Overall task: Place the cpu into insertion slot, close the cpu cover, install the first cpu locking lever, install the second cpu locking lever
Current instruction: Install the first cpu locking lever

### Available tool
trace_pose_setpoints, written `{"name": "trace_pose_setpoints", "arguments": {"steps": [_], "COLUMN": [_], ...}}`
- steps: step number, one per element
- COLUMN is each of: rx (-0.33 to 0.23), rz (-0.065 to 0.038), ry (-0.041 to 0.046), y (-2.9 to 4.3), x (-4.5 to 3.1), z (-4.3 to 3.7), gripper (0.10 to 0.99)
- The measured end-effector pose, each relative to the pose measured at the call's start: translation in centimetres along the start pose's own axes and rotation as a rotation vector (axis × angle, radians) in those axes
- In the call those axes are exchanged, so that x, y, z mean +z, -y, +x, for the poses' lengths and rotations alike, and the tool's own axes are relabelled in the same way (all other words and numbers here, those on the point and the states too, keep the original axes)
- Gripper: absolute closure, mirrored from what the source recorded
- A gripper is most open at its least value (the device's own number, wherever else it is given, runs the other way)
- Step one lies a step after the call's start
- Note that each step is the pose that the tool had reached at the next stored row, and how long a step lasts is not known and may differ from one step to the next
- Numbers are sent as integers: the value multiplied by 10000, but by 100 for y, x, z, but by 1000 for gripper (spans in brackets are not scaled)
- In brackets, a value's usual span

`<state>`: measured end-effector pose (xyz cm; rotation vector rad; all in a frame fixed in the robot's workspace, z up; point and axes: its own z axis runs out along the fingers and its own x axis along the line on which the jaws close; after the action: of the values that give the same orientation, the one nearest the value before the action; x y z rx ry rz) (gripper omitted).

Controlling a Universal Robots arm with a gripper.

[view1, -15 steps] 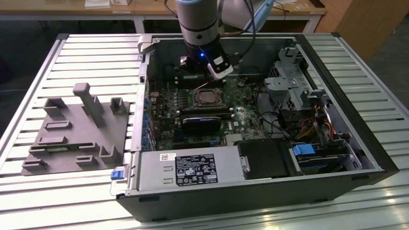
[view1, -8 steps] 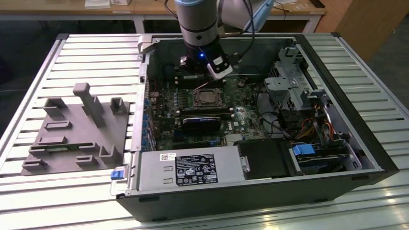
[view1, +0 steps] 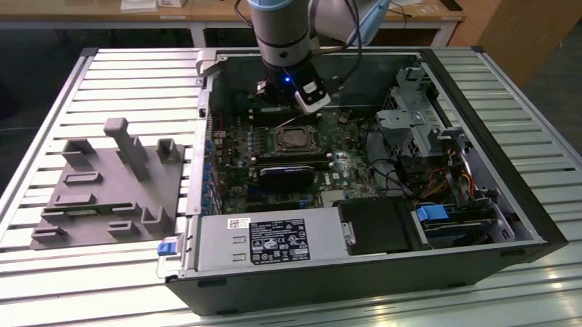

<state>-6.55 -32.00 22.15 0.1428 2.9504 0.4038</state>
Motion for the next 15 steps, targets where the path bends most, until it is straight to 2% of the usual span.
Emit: {"name": "trace_pose_setpoints", "arguments": {"steps": [12,15], "rx": [2,-13], "rz": [-6,-13], "ry": [3,53], "y": [-6,4], "x": [39,61], "z": [-30,-26], "gripper": [980,980]}}
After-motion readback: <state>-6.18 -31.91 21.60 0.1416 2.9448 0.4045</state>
